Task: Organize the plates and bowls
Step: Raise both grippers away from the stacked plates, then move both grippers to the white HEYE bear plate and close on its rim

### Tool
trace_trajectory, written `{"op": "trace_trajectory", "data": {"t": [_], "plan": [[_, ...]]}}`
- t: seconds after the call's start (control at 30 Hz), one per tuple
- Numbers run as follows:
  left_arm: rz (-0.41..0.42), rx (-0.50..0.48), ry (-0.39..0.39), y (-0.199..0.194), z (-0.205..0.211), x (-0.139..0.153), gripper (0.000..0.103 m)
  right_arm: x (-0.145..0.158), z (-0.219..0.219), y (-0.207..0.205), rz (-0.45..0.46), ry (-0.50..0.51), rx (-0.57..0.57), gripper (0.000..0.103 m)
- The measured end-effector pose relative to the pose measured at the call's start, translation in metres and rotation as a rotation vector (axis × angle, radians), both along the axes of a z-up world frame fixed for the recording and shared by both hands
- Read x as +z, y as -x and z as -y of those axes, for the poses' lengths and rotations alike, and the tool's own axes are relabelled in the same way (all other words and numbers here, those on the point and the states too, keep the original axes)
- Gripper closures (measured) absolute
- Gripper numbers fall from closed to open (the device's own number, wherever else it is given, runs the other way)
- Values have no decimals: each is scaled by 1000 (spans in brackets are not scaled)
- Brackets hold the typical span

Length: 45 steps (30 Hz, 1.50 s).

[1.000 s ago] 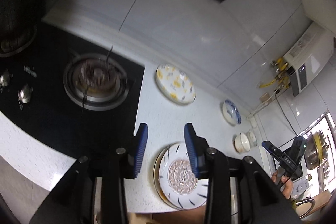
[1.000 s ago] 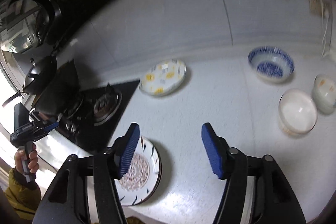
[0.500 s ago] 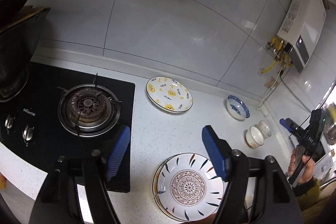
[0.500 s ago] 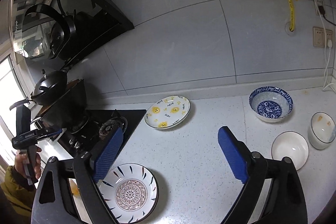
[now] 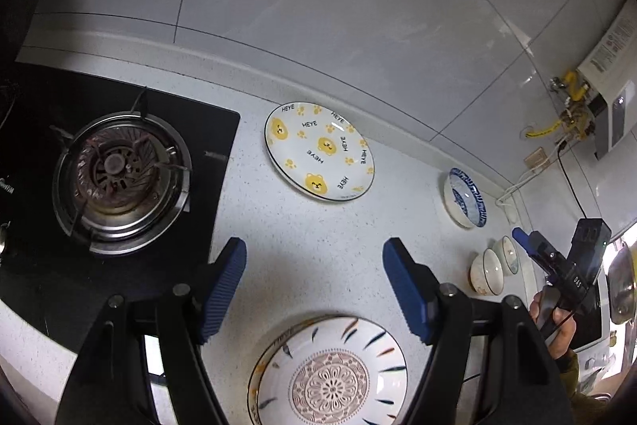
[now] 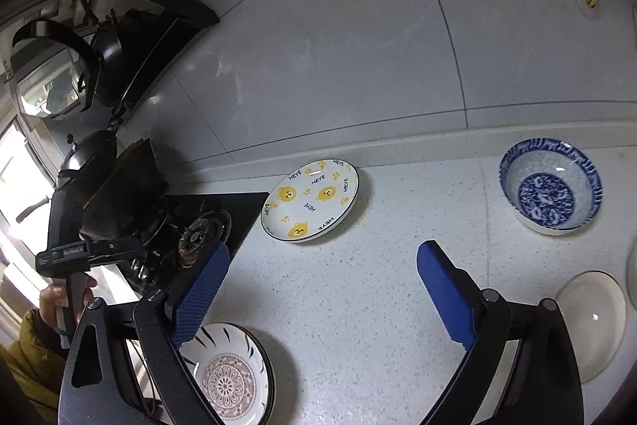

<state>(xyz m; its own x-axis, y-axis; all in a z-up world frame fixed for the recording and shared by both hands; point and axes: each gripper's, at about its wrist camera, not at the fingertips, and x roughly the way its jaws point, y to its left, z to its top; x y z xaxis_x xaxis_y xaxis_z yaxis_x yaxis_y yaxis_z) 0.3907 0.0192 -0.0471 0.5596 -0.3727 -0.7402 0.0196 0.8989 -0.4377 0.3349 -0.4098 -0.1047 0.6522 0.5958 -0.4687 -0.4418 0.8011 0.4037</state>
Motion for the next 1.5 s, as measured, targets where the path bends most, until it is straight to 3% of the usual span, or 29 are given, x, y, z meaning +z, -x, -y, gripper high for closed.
{"op": "trace_trajectory", "data": {"t": [0.4, 0.67, 0.93, 1.17, 1.33, 1.43, 1.5], "plan": [[-150, -42, -16, -129, 6, -59, 33, -36, -33, -97, -184, -50, 34, 10], [-259, -25, 53, -204, 1, -112, 33, -67, -64, -150, -309, -43, 72, 10], [-322, -29, 70, -249, 7, -148, 34, -93, -86, -195, -407, -52, 95, 10], [-348, -35, 69, -266, 12, -166, 34, -104, -101, -219, -457, -67, 142, 11], [-358, -48, 101, -274, 10, -174, 36, -110, -111, -223, -473, -39, 178, 34], [-360, -63, 119, -279, 12, -176, 47, -116, -114, -227, -491, -26, 180, 44], [-366, -74, 152, -280, 13, -179, 61, -120, -111, -228, -504, -31, 178, 51]]}}
